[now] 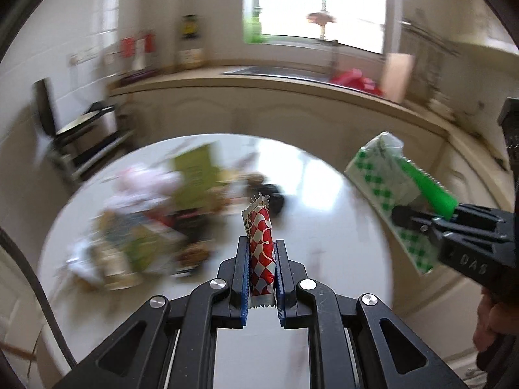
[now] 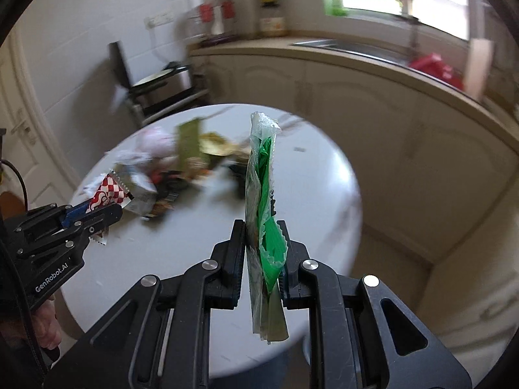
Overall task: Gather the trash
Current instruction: 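Carry both wrappers over the blue wastebasket with both tools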
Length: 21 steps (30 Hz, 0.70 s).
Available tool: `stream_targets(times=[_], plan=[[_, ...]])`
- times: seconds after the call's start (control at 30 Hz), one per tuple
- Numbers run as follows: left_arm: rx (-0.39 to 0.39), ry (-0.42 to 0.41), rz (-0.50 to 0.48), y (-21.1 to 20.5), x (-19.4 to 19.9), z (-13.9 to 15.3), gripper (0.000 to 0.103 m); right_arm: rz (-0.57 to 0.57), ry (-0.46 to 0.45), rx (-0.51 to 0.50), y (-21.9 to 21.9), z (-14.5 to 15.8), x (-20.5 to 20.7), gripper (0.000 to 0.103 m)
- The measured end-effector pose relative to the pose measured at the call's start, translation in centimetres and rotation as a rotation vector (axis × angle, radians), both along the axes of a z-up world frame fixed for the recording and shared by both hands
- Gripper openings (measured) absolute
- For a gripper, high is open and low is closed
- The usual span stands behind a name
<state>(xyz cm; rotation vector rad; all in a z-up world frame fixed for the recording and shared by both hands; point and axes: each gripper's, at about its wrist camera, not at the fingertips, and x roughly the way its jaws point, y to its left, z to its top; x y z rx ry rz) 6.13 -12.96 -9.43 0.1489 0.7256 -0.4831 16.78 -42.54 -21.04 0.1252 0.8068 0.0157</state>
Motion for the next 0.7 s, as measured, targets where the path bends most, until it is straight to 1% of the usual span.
stream_targets(times=[0.13,0.2,0.33,0.43,0.53,0.67,0.7], plan=[[0.001,0.019,-0.125,-6.4,-1.5,-0.4,0.009,-0.115,0.002,0.012,-5.1,-0.3,-3.6,0.017],[-0.010,0.043,-0.190,-9.6,-2.1,-1.0,0.009,-0.180,0.008,0.026,-7.8,-1.0,-5.8,0.017],[-0.022,0.120,-0.294,-14.6,-2.6,-3.3,0.009,-0.293,0.046,0.055,-12.8,-3.5,-9.7,0.017],[0.001,0.176,-0.353,-17.7,-2.1,-6.0,0.009,-0.357,0.089,0.078,-16.0,-6.2,-11.8,0.017],[0.043,0.230,-0.393,-20.7,-0.7,-9.4,0.010,-0.405,0.138,0.116,-18.4,-9.5,-12.8,0.017],[0.090,0.303,-0.427,-23.6,1.7,-14.6,0.010,-0.421,0.205,0.168,-20.2,-14.0,-13.2,0.017],[0.103,0.328,-0.427,-24.2,2.5,-16.1,0.010,-0.421,0.229,0.178,-20.7,-15.6,-13.1,0.017]])
